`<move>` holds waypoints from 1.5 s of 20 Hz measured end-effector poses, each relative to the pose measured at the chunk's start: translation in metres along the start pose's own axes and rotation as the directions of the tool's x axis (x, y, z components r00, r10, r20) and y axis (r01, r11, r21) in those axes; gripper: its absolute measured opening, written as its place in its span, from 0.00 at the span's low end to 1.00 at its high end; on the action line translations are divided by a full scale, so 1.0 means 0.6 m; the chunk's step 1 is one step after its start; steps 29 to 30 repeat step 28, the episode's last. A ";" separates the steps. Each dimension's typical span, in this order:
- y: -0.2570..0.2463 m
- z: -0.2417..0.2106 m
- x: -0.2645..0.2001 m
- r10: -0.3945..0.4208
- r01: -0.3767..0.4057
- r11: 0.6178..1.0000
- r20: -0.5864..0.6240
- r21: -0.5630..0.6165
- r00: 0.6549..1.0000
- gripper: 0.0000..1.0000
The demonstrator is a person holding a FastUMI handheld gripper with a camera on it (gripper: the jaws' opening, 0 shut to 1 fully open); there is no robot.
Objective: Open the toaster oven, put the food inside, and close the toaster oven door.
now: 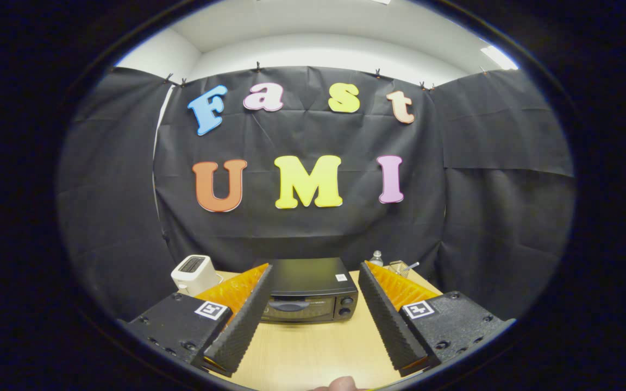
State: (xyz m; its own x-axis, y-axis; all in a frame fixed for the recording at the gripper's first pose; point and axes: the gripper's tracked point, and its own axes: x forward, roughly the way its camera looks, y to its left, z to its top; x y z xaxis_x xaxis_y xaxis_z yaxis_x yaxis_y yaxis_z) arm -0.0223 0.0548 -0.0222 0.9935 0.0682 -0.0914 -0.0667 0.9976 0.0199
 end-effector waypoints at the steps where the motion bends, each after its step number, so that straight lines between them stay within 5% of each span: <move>1: 0.000 -0.001 -0.002 0.001 -0.001 1.000 -0.003 0.004 1.000 1.00; 30: 0.044 0.009 0.011 0.050 -0.049 0.998 -0.014 0.043 0.999 1.00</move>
